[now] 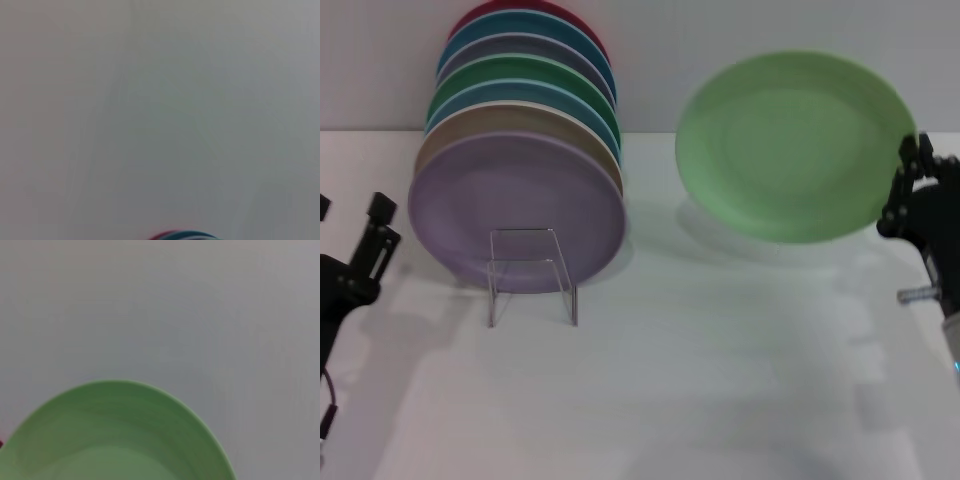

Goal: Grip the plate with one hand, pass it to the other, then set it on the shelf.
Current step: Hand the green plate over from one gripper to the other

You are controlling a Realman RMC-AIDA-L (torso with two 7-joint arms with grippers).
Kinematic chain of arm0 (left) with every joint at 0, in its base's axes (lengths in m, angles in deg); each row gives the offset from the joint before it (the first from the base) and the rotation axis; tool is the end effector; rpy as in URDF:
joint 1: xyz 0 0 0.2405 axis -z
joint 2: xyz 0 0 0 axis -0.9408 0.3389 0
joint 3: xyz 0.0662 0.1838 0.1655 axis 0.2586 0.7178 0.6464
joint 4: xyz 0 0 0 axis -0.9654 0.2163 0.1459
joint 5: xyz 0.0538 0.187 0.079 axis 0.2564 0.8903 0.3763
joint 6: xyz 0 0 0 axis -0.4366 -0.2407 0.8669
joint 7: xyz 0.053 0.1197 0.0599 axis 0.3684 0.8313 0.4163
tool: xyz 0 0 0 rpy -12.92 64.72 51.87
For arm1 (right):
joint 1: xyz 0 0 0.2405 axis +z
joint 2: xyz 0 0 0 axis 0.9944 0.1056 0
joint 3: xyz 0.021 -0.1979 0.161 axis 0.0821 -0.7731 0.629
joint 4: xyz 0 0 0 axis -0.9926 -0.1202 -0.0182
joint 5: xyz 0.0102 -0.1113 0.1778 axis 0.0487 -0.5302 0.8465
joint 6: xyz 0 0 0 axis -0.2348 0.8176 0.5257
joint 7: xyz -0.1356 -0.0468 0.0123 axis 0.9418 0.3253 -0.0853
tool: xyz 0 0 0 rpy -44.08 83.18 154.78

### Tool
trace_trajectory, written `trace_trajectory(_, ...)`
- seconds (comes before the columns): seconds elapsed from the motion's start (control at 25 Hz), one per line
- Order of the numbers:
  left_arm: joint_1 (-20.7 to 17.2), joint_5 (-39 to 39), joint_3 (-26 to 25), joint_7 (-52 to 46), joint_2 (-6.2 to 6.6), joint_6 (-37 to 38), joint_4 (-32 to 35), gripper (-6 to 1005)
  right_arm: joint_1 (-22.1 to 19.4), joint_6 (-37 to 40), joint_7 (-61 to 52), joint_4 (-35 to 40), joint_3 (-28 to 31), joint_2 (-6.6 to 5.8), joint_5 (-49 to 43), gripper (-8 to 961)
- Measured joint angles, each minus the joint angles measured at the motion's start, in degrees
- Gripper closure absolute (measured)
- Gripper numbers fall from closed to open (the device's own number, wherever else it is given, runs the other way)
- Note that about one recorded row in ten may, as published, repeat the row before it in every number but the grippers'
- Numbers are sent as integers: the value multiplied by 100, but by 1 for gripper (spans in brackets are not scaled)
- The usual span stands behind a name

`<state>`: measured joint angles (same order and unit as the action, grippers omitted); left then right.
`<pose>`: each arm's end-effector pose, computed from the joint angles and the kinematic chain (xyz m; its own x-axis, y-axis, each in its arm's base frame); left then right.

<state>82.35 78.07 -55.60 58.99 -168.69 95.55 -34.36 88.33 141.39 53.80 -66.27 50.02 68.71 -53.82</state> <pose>-0.3095 0.2530 -0.0118 0.4625 -0.2227 0.8582 0.8022 -0.3072 -0.5120 0.2556 0.2831 -0.0296 0.8023 0.2287 -0.5513 -0.5535 -0.0606 -0.8306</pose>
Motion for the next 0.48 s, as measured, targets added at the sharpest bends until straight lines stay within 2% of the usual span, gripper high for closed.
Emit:
trace_trajectory(0.04,-11,0,121,1,-3,0,-24,217,-90,334,558,-107,-558,1,529,935)
trace_trajectory(0.08,-11,0,121,1,-3,0,-24,217,-90,334,558,-107,-558,1,529,935)
trace_trajectory(0.28,-21,-6,390,1,1,-38,-47,218,-172,1130,1650,-256,-1894,-4,1479,935)
trace_trajectory(0.44,-23,-13,527,25,1,-160,-47,218,-190,1654,2061,-292,-2626,-33,1867,935)
trace_trajectory(0.48,-23,-13,527,25,1,-160,-47,218,-190,1654,2061,-292,-2626,-33,1867,935)
